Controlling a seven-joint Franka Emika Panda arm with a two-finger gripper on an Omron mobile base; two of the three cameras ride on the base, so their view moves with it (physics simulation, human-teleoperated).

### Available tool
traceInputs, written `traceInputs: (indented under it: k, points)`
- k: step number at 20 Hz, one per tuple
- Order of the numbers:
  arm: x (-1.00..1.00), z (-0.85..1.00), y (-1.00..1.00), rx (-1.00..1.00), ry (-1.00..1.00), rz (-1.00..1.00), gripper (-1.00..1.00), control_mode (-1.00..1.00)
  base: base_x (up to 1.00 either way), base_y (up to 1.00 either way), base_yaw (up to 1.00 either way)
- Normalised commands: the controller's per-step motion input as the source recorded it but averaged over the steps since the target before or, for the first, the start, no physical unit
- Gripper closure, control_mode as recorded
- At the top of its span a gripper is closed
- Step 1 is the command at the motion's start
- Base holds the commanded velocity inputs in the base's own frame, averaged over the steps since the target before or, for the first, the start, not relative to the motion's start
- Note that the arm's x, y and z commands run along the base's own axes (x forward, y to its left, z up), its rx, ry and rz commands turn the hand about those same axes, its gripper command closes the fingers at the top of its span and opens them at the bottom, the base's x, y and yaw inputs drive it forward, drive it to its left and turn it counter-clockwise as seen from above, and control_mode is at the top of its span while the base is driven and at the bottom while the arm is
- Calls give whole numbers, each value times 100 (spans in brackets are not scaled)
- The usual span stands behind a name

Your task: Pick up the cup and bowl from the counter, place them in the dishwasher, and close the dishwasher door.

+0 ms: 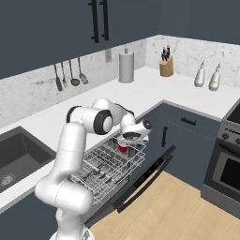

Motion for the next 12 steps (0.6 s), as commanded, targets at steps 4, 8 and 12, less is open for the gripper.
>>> traceInputs:
  k: [4,8,12]
  points:
    - [3,-59,14,-3,0,6,100,-100,0,0,0]
    - [6,-56,20,-3,1,5,100,-100,0,0,0]
    - [13,-46,10,-2,0,3,100,-100,0,0,0]
